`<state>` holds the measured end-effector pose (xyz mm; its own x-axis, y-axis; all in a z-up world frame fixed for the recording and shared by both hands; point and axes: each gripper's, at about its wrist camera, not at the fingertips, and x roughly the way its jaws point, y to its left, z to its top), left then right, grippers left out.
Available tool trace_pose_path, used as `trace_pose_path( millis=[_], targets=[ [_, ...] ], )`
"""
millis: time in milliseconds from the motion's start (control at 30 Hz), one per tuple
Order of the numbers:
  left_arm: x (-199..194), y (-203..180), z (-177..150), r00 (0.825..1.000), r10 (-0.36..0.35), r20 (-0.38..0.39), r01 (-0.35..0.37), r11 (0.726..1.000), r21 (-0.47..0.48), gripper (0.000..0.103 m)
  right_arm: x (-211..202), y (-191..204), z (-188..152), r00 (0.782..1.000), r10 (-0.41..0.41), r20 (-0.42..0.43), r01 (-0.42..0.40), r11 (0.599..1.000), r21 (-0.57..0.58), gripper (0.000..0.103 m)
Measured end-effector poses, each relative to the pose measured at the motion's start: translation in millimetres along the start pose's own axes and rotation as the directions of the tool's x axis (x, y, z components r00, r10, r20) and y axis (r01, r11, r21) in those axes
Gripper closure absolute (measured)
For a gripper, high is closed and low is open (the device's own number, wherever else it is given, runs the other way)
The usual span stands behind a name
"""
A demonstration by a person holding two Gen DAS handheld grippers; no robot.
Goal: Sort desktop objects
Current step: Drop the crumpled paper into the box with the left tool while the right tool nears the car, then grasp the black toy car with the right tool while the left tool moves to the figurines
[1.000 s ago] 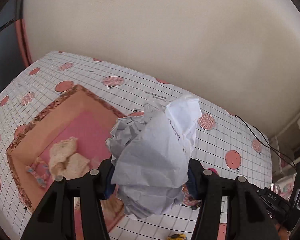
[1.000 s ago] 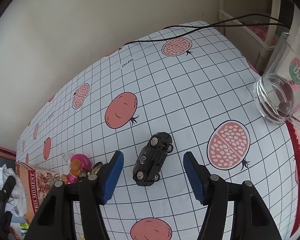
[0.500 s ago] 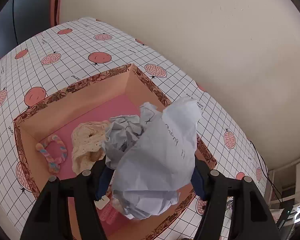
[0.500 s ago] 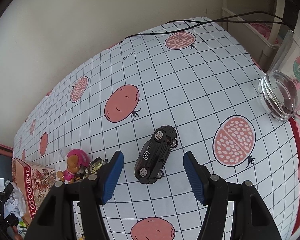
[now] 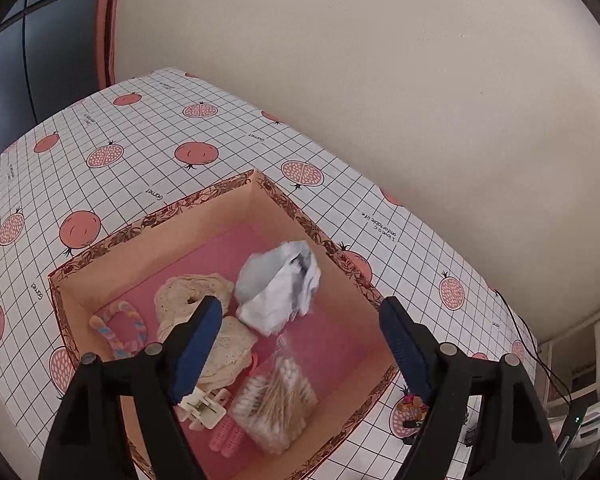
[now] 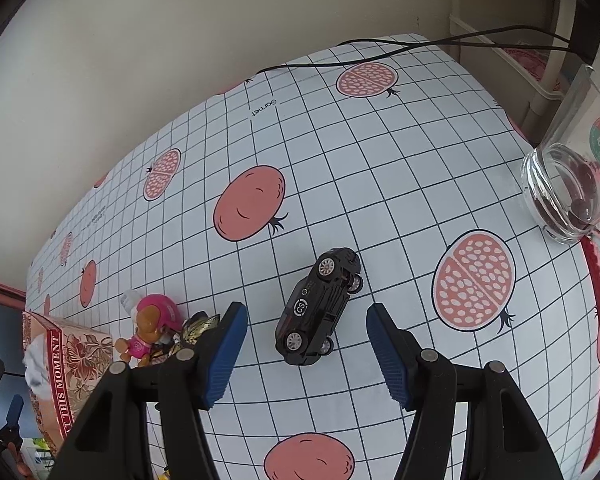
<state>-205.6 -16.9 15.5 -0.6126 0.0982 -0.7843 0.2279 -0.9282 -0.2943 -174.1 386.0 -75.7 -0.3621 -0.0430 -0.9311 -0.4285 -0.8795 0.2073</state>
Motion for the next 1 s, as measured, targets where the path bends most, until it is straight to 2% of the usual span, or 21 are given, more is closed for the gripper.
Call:
trace_pose_path(
  millis=[200,267,367,500,600,700,867,933,1000],
  targets=[
    [-6.4,-39.5,-11.2,0.996,-0.069,0.048,0.062,0.990,0.129,0.014,1.3,-2.2,-0.1,1.000,-0.007,0.002,0.007,1.000,0.007,0.037],
    [-9.2,-56.6,-18.3,0.992,-0.116,0.054,0.104,0.978,0.178,0.013,2.0,-3.3,0.1,1.000,-0.011,0.003,0.011,1.000,0.010,0.037],
    [-9.4,-84.9,-32.5,0.984,-0.173,0.047,0.155,0.954,0.258,0.003,3.8,-5.8,0.5,1.000,-0.022,0.006,0.022,1.000,0.014,0.037],
    [-5.2,-122.6,-56.7,0.980,-0.192,0.045,0.160,0.910,0.382,0.001,7.9,-9.2,0.3,0.999,-0.036,0.002,0.036,0.999,0.021,0.037],
    [2.9,-145.0,-74.4,0.975,-0.224,-0.012,0.207,0.879,0.430,0.001,8.1,-9.9,-0.2,0.999,-0.050,0.007,0.050,0.999,0.023,0.037],
    [10.8,-165.8,-95.4,0.977,-0.211,-0.043,0.205,0.851,0.483,0.001,8.2,-11.2,-0.4,0.999,-0.053,0.009,0.053,0.998,0.028,0.037],
    [24.8,-195.8,-134.3,0.985,-0.156,-0.078,0.171,0.775,0.608,0.001,6.9,-15.0,-0.8,0.998,-0.062,0.017,0.061,0.997,0.040,0.037],
    [30.9,-200.8,-144.7,0.984,-0.149,-0.094,0.175,0.760,0.626,0.001,4.7,-16.8,-0.5,0.997,-0.074,0.024,0.073,0.997,0.041,0.037],
    [34.9,-201.9,-150.2,0.982,-0.154,-0.111,0.189,0.761,0.621,0.002,2.9,-19.5,0.0,0.996,-0.082,0.032,0.080,0.996,0.046,0.037]
  ],
)
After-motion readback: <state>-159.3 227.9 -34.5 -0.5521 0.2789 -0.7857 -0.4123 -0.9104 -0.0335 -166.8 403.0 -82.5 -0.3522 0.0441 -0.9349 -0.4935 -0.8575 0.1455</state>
